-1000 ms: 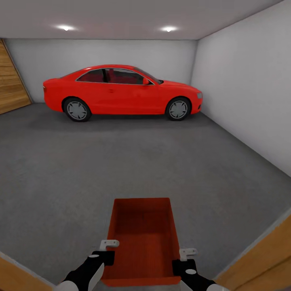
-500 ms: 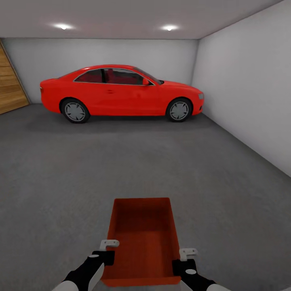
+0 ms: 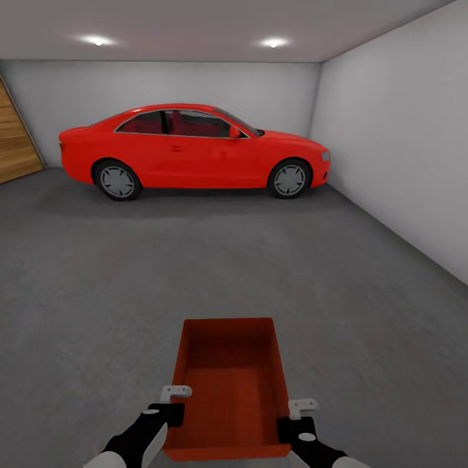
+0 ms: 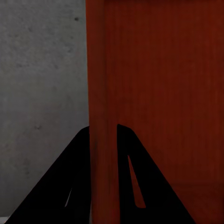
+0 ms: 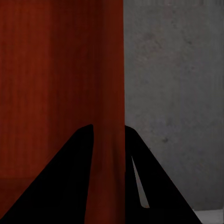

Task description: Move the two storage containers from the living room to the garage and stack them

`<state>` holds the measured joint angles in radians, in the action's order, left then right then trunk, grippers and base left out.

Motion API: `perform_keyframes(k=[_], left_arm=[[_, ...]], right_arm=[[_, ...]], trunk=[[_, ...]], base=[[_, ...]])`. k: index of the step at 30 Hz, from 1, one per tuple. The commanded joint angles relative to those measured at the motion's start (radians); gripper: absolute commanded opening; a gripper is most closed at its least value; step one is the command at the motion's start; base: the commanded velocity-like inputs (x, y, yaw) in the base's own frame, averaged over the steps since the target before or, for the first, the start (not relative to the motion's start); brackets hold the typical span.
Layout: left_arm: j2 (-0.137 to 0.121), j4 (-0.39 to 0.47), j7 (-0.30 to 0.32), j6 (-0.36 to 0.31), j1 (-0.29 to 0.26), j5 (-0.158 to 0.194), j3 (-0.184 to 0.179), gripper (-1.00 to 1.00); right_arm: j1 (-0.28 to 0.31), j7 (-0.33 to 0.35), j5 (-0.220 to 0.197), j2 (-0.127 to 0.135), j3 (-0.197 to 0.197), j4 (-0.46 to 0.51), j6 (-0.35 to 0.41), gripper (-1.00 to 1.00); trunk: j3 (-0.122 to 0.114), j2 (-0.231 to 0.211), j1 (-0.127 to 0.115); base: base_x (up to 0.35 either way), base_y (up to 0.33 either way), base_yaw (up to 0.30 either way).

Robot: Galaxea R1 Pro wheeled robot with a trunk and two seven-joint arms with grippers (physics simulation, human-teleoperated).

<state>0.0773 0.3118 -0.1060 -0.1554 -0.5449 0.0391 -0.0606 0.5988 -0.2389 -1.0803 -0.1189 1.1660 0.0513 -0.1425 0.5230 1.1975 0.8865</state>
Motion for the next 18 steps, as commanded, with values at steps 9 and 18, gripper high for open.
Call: perform_keyframes(k=[9,18], left_arm=[[-0.021,-0.002,-0.009,-0.007,0.001,-0.004,-0.004,-1.0],[-0.021,-0.002,-0.009,-0.007,0.001,-0.004,-0.004,-1.0]], right_arm=[[0.001,-0.016,-0.003,0.027,0.003,-0.001,-0.023,-1.0],[0.001,-0.016,-0.003,0.027,0.003,-0.001,-0.023,-1.0]], trunk=[[0.001,0.0,0.001],[0.001,0.0,0.001]], base=[[0.322,0.0,0.0],[0.322,0.0,0.0]])
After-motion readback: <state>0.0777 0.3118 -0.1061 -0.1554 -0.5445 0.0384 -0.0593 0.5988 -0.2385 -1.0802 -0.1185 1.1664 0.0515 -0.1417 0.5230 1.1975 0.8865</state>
